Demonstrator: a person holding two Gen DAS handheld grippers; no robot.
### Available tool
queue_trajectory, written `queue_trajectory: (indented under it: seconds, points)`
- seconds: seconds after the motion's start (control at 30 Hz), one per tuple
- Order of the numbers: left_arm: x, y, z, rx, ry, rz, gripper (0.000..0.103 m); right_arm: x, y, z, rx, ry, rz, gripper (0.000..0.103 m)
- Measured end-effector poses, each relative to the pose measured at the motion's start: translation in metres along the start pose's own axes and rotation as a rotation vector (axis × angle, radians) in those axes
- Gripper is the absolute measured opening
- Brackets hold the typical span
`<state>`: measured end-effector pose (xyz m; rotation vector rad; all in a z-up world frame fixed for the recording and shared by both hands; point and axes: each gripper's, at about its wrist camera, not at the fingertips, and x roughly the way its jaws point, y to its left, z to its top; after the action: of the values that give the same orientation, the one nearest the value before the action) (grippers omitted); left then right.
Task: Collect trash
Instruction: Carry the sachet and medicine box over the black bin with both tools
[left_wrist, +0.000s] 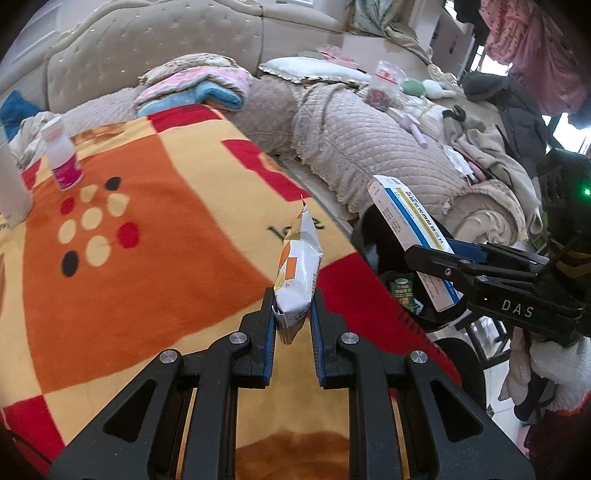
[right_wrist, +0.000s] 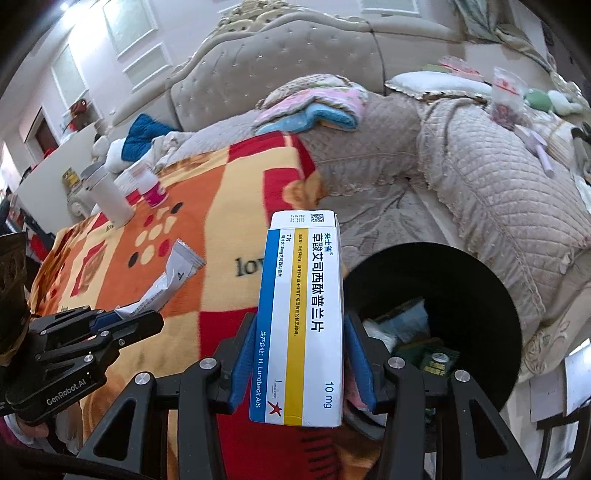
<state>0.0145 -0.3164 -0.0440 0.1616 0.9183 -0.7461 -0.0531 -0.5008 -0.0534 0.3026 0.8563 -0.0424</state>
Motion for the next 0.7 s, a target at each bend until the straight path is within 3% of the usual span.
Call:
queue_trajectory:
  seconds: [0.7]
  points:
    - [0.047,-0.049,0.019,0.02,0.07,-0.114,0.014,-0.003,-0.095,-0.022,0.191,0.006,-0.063,0.045]
